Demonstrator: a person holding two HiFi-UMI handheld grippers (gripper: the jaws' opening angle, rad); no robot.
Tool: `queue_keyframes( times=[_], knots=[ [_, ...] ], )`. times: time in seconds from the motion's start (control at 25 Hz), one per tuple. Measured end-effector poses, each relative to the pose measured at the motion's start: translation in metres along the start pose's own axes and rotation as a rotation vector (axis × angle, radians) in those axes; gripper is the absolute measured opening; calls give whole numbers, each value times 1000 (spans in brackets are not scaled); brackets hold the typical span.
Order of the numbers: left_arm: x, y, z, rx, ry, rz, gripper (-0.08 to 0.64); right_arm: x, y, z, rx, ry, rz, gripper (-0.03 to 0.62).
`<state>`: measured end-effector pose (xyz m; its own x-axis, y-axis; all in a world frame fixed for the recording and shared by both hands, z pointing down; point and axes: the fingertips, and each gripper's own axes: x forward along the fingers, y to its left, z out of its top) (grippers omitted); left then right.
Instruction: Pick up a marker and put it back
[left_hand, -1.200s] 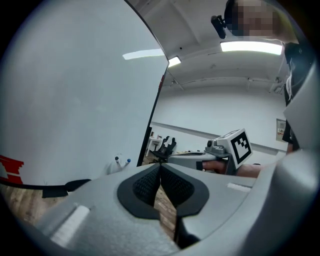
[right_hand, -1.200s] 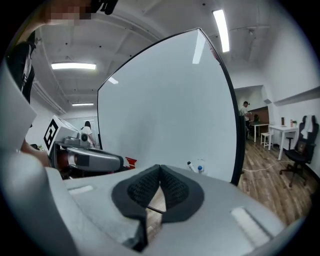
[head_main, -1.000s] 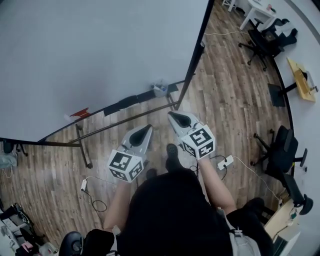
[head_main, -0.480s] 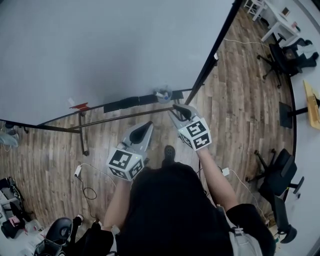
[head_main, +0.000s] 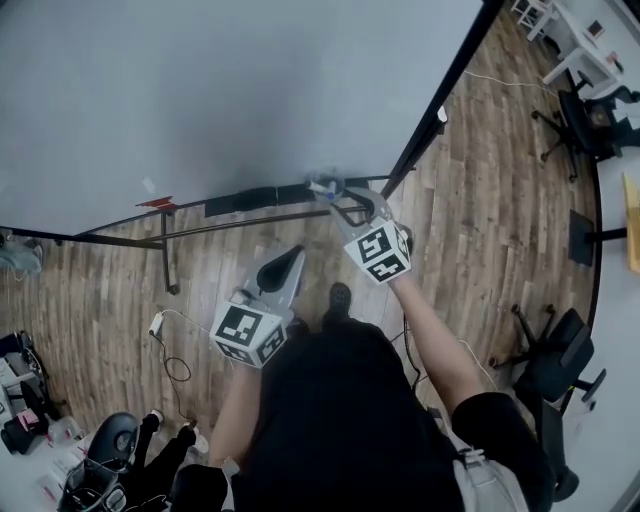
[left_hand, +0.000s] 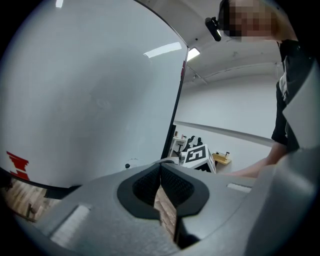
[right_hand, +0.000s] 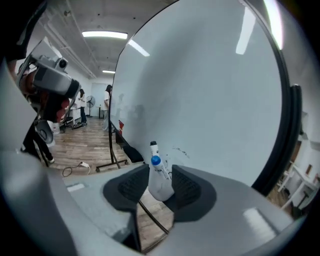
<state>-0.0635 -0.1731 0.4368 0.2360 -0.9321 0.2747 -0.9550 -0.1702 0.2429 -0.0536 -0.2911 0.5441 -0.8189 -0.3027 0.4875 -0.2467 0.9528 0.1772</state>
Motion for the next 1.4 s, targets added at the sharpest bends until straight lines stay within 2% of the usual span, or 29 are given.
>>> queue_keyframes(
  times=[0.12,0.24,0.64,0.92,1.4],
  knots=[
    [-3,7,-1,-13,2,15,11,10,6,0,-112,23,-1,155],
    [-3,11,-1,-23,5,21,11,13,8,2,-157,18,-15,156],
    [3,13,0,-32,10,27,10,26,4,-3,-190,47,-14,145],
    [4,12,-2,-35,8,30,10,28,4,-2,-232,48,-30,83],
    [4,13,-2,-41,17,45,10,18,-6,16,-187,-23,-60,77]
  ],
)
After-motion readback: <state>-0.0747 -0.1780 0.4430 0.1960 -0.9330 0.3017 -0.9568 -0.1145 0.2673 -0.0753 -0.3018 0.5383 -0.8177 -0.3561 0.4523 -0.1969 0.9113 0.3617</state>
